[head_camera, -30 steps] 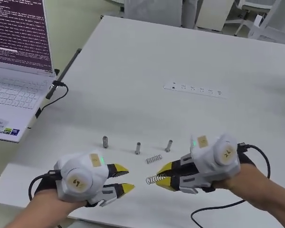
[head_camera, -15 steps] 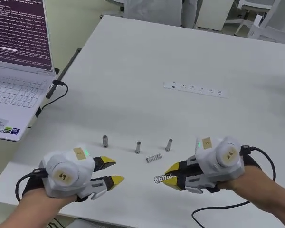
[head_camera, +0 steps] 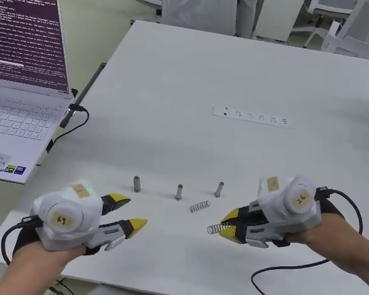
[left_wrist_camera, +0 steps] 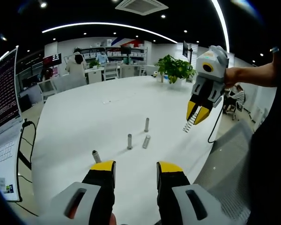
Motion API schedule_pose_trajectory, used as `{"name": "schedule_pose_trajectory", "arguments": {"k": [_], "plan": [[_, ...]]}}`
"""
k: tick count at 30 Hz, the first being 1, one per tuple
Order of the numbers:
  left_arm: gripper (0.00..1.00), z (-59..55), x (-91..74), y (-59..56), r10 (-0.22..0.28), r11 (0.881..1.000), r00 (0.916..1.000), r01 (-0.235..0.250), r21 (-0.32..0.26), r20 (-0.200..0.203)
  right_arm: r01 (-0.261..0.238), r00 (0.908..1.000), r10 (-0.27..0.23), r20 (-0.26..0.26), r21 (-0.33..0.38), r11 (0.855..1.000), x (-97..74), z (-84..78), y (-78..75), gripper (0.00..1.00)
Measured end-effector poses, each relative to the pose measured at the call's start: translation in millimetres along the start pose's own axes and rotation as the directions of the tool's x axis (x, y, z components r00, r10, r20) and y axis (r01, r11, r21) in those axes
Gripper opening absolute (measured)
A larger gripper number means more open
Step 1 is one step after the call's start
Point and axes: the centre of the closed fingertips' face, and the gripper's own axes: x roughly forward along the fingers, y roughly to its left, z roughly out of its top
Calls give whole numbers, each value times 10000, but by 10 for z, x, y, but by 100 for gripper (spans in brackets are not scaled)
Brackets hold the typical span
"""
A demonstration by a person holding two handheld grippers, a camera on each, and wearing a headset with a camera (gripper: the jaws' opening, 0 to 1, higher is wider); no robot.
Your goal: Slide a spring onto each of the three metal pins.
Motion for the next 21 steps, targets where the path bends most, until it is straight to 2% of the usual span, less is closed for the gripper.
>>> {"name": "schedule_pose_trajectory", "arguments": {"k": [5, 14, 21], "plan": [[32, -44, -54, 106, 292, 9993, 9996, -291, -217, 46, 224, 9994, -226, -246, -102, 9997, -3, -25, -87, 8], [37, -114, -139, 208, 656, 9954, 9978, -651, -707, 48, 275, 9985, -282, -466, -151, 9995, 8, -10, -149, 8], [41, -172, -195, 287, 879, 9925, 9961, -879, -848, -32, 273, 9970, -298, -711, -356, 9990, 37, 42, -226, 8]]}}
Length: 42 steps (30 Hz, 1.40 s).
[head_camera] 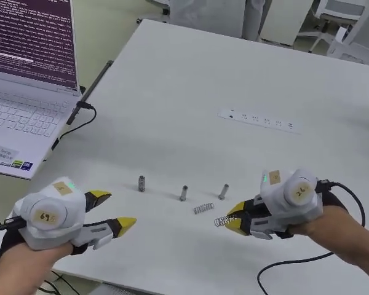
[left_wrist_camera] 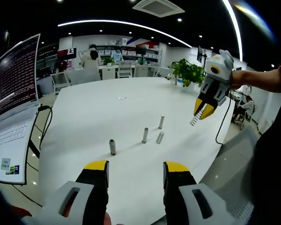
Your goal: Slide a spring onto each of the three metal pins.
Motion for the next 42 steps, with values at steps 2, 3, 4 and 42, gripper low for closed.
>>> {"name": "schedule_pose_trajectory", "arguments": {"k": [2, 3, 4, 42], "plan": [[42, -4, -14, 35, 62, 10000, 10000, -61, -45, 20, 5, 10000, -5, -42, -25, 10000, 10, 9, -41, 8], [42, -4, -21, 47, 88, 10000, 10000, -87, -48, 30, 8, 10000, -8, -80, -34, 10000, 10, 23, -51, 8], [42, 0, -21, 48, 108, 9999, 9999, -108, -50, 34, 9, 9999, -10, -117, -56, 10000, 14, 29, -62, 8], [46, 155, -17, 169, 123, 9997, 9997, -127, 220, 195, 131, 9946, -157, -1031, -252, 9996, 322, 355, -756, 8]]}}
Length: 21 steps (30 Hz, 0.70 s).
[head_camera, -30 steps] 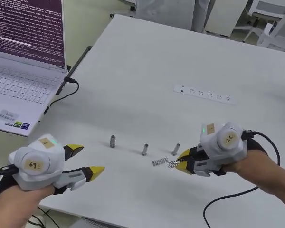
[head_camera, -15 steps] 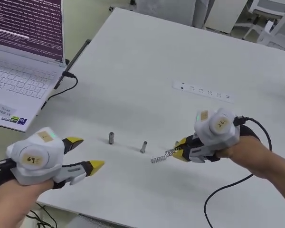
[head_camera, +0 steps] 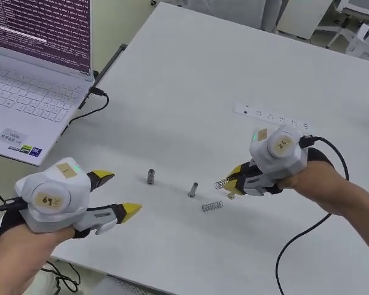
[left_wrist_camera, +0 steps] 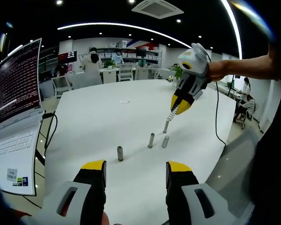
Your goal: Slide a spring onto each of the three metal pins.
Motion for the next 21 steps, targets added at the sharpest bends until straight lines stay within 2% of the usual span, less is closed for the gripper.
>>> {"name": "schedule_pose_trajectory", "arguments": {"k": [8, 13, 21], "plan": [[47, 27, -8, 40, 58, 10000, 10000, -57, -40, 28, -160, 9997, 157, -171, -178, 9997, 146, 85, -98, 8], [48, 47, -24, 38, 28, 10000, 10000, -28, 27, 20, -236, 9988, 219, -435, -399, 9989, 234, 72, -128, 8], [50, 82, -53, 30, -23, 10000, 10000, 23, -2, 62, -596, 9958, 551, -727, -606, 9964, 380, 67, -112, 8]]}}
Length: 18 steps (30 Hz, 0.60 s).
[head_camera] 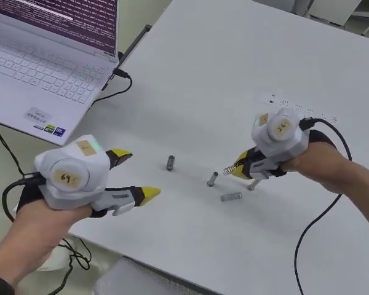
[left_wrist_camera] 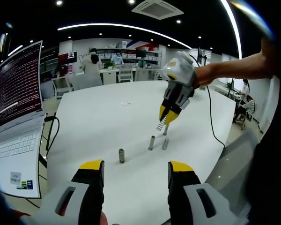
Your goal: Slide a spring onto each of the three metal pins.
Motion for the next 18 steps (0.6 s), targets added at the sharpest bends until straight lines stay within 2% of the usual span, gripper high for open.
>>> {"name": "schedule_pose_trajectory", "arguments": {"k": [11, 18], "plan": [[52, 9, -54, 34, 110, 9998, 9999, -110, -146, 8, -287, 9986, 265, -463, -462, 9985, 184, 12, -13, 8], [52, -64, -109, 77, 209, 9994, 9997, -212, -291, -100, -392, 9976, 357, -600, -584, 9975, 237, 32, -4, 8]]}}
